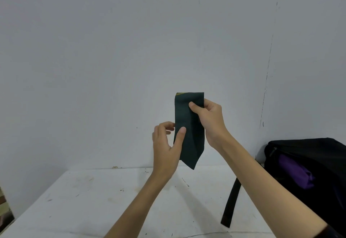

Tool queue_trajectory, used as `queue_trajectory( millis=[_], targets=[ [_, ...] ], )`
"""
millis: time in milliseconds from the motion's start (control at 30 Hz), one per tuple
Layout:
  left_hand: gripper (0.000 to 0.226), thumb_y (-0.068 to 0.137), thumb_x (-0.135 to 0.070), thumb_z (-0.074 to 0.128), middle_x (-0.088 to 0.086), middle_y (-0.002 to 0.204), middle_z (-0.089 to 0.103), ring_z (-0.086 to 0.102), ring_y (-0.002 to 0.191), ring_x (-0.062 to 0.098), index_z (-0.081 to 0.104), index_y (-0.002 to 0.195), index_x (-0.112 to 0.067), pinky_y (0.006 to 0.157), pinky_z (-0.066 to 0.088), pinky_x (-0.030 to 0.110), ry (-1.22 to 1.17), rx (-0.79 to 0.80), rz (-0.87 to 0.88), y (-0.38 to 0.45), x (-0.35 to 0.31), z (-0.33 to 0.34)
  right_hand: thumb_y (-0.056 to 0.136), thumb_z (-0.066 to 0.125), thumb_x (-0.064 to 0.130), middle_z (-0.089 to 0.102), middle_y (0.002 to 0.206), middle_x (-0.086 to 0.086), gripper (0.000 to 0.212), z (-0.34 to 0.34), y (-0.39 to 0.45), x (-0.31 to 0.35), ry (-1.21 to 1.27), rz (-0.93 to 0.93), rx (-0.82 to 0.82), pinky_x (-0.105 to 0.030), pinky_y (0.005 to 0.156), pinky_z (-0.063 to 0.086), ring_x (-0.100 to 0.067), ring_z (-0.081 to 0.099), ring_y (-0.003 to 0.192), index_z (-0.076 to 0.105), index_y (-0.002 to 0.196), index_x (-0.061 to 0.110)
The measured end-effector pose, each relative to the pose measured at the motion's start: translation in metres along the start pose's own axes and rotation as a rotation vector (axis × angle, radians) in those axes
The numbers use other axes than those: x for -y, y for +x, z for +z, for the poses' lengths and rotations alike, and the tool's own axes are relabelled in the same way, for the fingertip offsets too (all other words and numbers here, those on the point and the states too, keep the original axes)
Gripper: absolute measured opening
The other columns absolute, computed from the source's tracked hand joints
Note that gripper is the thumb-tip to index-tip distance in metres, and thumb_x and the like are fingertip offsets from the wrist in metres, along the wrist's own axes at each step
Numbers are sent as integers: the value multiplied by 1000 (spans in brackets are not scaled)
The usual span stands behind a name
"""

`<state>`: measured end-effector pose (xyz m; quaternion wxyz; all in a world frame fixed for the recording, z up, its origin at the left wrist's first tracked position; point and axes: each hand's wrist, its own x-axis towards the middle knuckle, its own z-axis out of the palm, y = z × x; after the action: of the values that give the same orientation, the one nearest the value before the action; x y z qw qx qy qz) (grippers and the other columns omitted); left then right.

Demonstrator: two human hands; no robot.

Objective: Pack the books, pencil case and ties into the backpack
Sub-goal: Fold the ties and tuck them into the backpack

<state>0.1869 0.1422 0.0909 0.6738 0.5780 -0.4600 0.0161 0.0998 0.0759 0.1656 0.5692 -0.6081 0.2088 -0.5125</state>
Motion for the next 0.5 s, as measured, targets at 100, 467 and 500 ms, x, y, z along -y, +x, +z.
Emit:
queue_trajectory(
  millis=[100, 467, 500],
  targets=[
    [31, 79, -44, 66, -13, 96, 55, 55, 88, 8, 49, 99, -28, 65, 47, 15, 70, -4, -16, 2, -3, -3, 93, 57, 12, 69, 90, -1, 9, -1, 2, 1, 19, -22, -26, -27, 72, 51, -16, 62, 83, 66, 93, 17],
    [15, 92, -18, 59, 0, 91, 73, 69, 88, 16, 57, 106, -23, 75, 55, 24, -113, 191, -261, 8, -5, -3, 93, 57, 13, 68, 92, -2, 9, 2, -1, -5, 34, -6, -25, -32, 76, 51, -17, 62, 84, 65, 95, 17],
    [18, 91, -19, 60, -3, 91, 73, 68, 88, 14, 55, 108, -24, 75, 54, 22, -100, 202, -240, 10, -4, -5, 93, 57, 13, 69, 93, -1, 10, 1, -1, -6, 32, -11, -22, -32, 77, 51, -17, 62, 85, 65, 95, 18]
  ],
)
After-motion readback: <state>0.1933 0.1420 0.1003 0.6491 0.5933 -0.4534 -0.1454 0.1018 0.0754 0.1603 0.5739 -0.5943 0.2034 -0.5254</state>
